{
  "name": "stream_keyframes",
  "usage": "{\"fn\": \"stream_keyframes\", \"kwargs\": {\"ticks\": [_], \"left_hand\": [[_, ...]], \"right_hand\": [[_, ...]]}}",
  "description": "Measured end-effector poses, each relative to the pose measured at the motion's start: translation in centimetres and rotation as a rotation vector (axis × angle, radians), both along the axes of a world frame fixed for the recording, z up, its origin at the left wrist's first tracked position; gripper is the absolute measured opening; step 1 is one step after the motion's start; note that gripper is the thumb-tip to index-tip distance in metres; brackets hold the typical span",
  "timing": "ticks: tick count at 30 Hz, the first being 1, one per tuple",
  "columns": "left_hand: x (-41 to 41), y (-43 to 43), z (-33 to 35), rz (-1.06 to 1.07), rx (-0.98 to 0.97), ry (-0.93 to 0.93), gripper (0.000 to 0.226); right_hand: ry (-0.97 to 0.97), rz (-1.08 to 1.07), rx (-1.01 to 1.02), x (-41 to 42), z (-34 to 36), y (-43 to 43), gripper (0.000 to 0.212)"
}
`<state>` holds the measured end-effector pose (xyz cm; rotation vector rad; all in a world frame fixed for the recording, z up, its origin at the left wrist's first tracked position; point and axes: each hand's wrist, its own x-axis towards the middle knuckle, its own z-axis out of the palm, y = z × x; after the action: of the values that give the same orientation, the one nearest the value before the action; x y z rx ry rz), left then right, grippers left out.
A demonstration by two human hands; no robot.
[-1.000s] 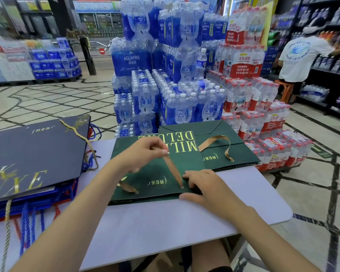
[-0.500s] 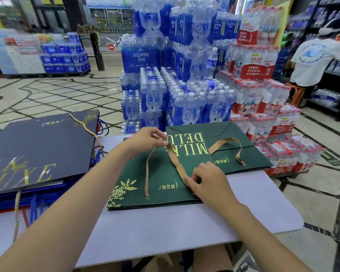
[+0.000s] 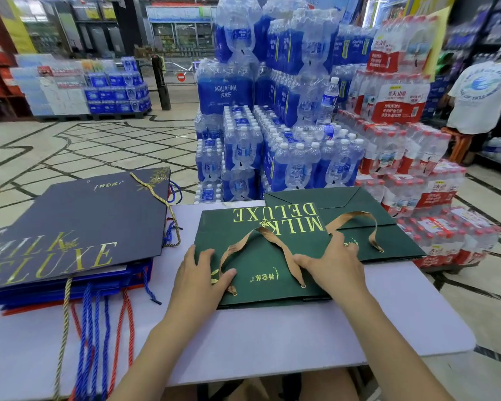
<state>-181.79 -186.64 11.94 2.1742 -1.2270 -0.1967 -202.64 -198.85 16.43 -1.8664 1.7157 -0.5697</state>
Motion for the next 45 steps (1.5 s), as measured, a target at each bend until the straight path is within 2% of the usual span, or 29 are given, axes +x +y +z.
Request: {"fn": "stream_keyframes", "kwargs": {"ticks": [2,3,6,8,10,14,16,19,20,22,24,26,28,31,33,34,35,36,38,39,41,45], "left_hand": [[0.2,0.2,0.4,-0.004,-0.032,0.041,0.060],[0.3,0.4,0.7,-0.008,-0.061,0.063,0.059],[0.3,0.8,1.7,0.000,-0.160,0.137,0.047],[0.2,1.1,2.3,0.021,-0.260,0.180,0.025],[0.0,1.4,2.9,0.022,-0.379,0.189,0.010],[0.1,2.0,4.0,-0.026,-0.538,0.193,0.038],[0.7,1.9,4.3,-0.128,-0.578,0.045,0.051],[1.8,0.5,4.9,-0.271,-0.538,-0.420,0.057],[1.9,-0.2,5.3,-0.295,-0.534,-0.498,0.056],[1.9,-1.9,5.9,-0.339,-0.556,-0.514,0.043],[1.9,-3.4,6.1,-0.374,-0.575,-0.465,0.037],[2.1,-4.4,6.1,-0.379,-0.556,-0.349,0.039],[2.0,-5.1,6.5,-0.372,-0.513,-0.166,0.043],[1.6,-6.5,8.2,-0.402,-0.385,-0.005,0.041],[0.7,-7.5,9.9,-0.395,-0.291,0.219,0.033],[0.1,-7.9,10.6,-0.374,-0.226,0.322,0.042],[-0.2,-8.4,10.9,-0.386,-0.175,0.408,0.063],[0.2,-9.2,10.4,-0.433,-0.202,0.409,0.066],[-0.4,-10.2,10.5,-0.400,-0.255,0.343,0.028],[-0.5,-10.7,10.4,-0.380,-0.261,0.372,0.016],[-1.4,-11.5,10.9,-0.359,-0.270,0.539,0.010],[-3.6,-12.8,11.4,-0.372,-0.278,0.833,0.017]], "right_hand": [[-0.111,-0.031,0.043,0.0,0.8,-0.8,0.080],[-0.214,-0.054,0.077,-0.1,1.1,-1.3,0.072],[-0.563,-0.061,0.230,-0.6,1.8,-2.2,0.029],[-0.616,-0.023,0.275,-0.9,2.5,-2.4,0.013],[-0.644,0.001,0.267,-1.3,3.5,-2.6,0.008],[-0.720,0.050,0.261,-4.1,6.2,-3.8,0.009],[-0.724,0.086,0.295,-6.5,7.8,-4.7,0.015],[-0.669,0.158,0.371,-9.8,9.4,-5.5,0.028],[-0.644,0.173,0.380,-10.6,9.7,-5.6,0.026],[-0.619,0.177,0.386,-12.0,10.1,-5.5,0.021],[-0.621,0.210,0.415,-13.1,10.4,-5.1,0.029],[-0.664,0.181,0.378,-14.0,10.3,-5.0,0.027],[-0.681,0.188,0.271,-14.2,10.1,-4.7,0.020],[-0.639,0.137,0.059,-13.6,9.7,-4.9,0.020],[-0.623,0.143,-0.011,-12.9,9.3,-5.3,0.022],[-0.629,0.160,-0.023,-12.7,8.9,-5.9,0.025],[-0.653,0.165,-0.060,-12.5,8.8,-6.5,0.027],[-0.657,0.169,-0.093,-12.3,9.1,-6.8,0.023],[-0.627,0.174,-0.177,-12.2,9.9,-7.7,0.010],[-0.643,0.146,-0.213,-12.0,10.5,-8.3,0.012],[-0.719,0.115,-0.228,-12.2,10.7,-9.7,0.013],[-0.734,0.015,-0.231,-12.4,10.1,-13.5,0.027]]}}
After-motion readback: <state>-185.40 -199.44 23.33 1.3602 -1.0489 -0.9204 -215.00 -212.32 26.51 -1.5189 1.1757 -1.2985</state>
